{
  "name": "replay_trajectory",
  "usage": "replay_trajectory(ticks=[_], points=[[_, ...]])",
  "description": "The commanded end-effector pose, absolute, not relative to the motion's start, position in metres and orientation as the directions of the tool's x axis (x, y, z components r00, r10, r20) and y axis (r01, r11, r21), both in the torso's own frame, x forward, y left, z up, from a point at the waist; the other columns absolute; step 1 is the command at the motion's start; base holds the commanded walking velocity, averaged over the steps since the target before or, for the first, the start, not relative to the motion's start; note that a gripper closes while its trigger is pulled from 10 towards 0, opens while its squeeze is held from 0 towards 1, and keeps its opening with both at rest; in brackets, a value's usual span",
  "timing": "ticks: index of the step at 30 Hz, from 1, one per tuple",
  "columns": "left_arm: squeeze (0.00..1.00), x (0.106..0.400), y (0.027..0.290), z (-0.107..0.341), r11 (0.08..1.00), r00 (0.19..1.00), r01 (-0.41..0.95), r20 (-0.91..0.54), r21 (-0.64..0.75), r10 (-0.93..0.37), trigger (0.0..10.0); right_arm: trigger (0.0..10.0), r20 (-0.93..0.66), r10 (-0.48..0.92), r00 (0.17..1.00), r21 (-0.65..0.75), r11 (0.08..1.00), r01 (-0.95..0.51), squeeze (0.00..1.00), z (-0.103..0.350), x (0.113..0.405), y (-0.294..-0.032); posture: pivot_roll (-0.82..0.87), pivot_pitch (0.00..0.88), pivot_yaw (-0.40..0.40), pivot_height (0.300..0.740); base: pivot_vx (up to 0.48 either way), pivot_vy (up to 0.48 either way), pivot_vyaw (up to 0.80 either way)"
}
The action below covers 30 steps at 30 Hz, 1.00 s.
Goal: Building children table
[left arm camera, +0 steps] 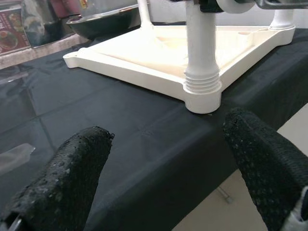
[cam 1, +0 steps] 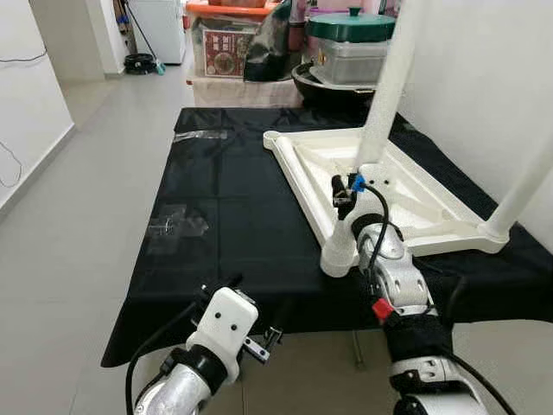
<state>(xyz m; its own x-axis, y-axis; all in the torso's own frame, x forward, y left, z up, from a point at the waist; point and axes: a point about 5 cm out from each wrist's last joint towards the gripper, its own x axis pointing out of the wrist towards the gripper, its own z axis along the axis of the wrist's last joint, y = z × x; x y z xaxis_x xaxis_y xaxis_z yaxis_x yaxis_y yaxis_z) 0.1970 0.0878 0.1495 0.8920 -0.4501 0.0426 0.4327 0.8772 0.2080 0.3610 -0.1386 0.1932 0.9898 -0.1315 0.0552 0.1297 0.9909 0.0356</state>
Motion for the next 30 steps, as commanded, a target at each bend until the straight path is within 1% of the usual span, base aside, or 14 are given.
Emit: replay_trajectory(ticks=[1, 5, 6, 10, 11, 12, 16, 17, 20, 22, 23, 24, 25, 30], points=[[0.00, 0.197, 0.088, 0.145, 0.871, 0.891, 0.438, 0.025, 0.222, -0.454, 10.0, 0.0, -0.035, -0.252, 0.967, 0.047, 0.966, 0.253, 0.00, 0.178, 0.355, -0.142, 0.13, 0.049, -0.068, 0.740, 0.000, 0.000, 0.00], [0.00, 0.198, 0.088, 0.145, 0.868, 0.888, 0.442, 0.021, 0.228, -0.458, 10.0, 0.0, -0.058, -0.244, 0.968, 0.129, 0.960, 0.250, 0.00, 0.186, 0.357, -0.113, 0.13, 0.050, -0.068, 0.740, 0.000, 0.000, 0.00], [0.00, 0.198, 0.088, 0.145, 0.868, 0.889, 0.441, 0.021, 0.228, -0.458, 10.0, 10.0, -0.061, -0.233, 0.971, 0.142, 0.960, 0.239, 0.00, 0.186, 0.357, -0.110, 0.13, 0.050, -0.068, 0.740, 0.000, 0.000, 0.00], [0.00, 0.198, 0.088, 0.144, 0.869, 0.890, 0.439, 0.021, 0.226, -0.455, 10.0, 10.0, -0.017, -0.191, 0.982, 0.180, 0.965, 0.191, 0.00, 0.193, 0.356, -0.103, 0.13, 0.050, -0.067, 0.740, 0.000, 0.000, 0.00], [0.00, 0.198, 0.088, 0.144, 0.869, 0.890, 0.439, 0.020, 0.226, -0.455, 10.0, 10.0, 0.037, -0.159, 0.987, 0.173, 0.973, 0.150, 1.00, 0.198, 0.356, -0.101, 0.13, 0.049, -0.067, 0.740, 0.000, 0.000, 0.00], [0.00, 0.198, 0.087, 0.144, 0.869, 0.890, 0.441, 0.020, 0.225, -0.456, 10.0, 10.0, 0.108, -0.120, 0.987, 0.131, 0.986, 0.106, 1.00, 0.203, 0.353, -0.103, 0.13, 0.047, -0.066, 0.740, 0.000, 0.000, 0.00], [0.00, 0.198, 0.086, 0.144, 0.869, 0.888, 0.443, 0.023, 0.221, -0.459, 10.0, 10.0, 0.162, -0.095, 0.982, 0.066, 0.994, 0.085, 1.00, 0.203, 0.351, -0.109, 0.13, 0.047, -0.067, 0.740, 0.000, 0.000, 0.00], [0.00, 0.198, 0.085, 0.145, 0.868, 0.888, 0.444, 0.025, 0.221, -0.460, 10.0, 10.0, 0.193, -0.031, 0.981, 0.038, 0.999, 0.025, 0.00, 0.202, 0.352, -0.114, 0.13, 0.047, -0.067, 0.740, 0.000, 0.000, 0.00], [0.00, 0.198, 0.085, 0.145, 0.868, 0.887, 0.444, 0.026, 0.221, -0.461, 10.0, 10.0, 0.212, 0.015, 0.977, 0.017, 1.000, -0.019, 0.00, 0.200, 0.351, -0.118, 0.13, 0.047, -0.067, 0.740, 0.000, 0.000, 0.00], [0.00, 0.199, 0.085, 0.145, 0.869, 0.888, 0.443, 0.026, 0.222, -0.460, 10.0, 10.0, 0.209, 0.207, 0.956, -0.015, 0.978, -0.208, 0.00, 0.195, 0.352, -0.124, 0.12, 0.047, -0.065, 0.740, 0.000, 0.000, 0.00], [0.00, 0.199, 0.085, 0.145, 0.869, 0.888, 0.443, 0.026, 0.222, -0.460, 10.0, 10.0, 0.209, 0.207, 0.956, -0.015, 0.978, -0.208, 0.00, 0.195, 0.352, -0.124, 0.12, 0.047, -0.065, 0.740, 0.000, 0.000, 0.00], [0.00, 0.199, 0.085, 0.144, 0.871, 0.889, 0.441, 0.026, 0.219, -0.457, 10.0, 10.0, 0.188, 0.322, 0.928, -0.002, 0.945, -0.327, 0.00, 0.193, 0.353, -0.128, 0.13, 0.046, -0.070, 0.740, 0.000, 0.000, 0.00], [0.00, 0.199, 0.085, 0.144, 0.871, 0.889, 0.441, 0.026, 0.219, -0.457, 10.0, 10.0, 0.188, 0.322, 0.928, -0.002, 0.945, -0.327, 0.00, 0.193, 0.353, -0.128, 0.13, 0.046, -0.070, 0.740, 0.000, 0.000, 0.00], [0.00, 0.199, 0.086, 0.145, 0.873, 0.890, 0.438, 0.031, 0.215, -0.454, 10.0, 10.0, 0.153, 0.519, 0.841, -0.033, 0.853, -0.520, 0.00, 0.194, 0.359, -0.142, 0.13, 0.041, -0.069, 0.740, 0.000, 0.000, 0.00]])
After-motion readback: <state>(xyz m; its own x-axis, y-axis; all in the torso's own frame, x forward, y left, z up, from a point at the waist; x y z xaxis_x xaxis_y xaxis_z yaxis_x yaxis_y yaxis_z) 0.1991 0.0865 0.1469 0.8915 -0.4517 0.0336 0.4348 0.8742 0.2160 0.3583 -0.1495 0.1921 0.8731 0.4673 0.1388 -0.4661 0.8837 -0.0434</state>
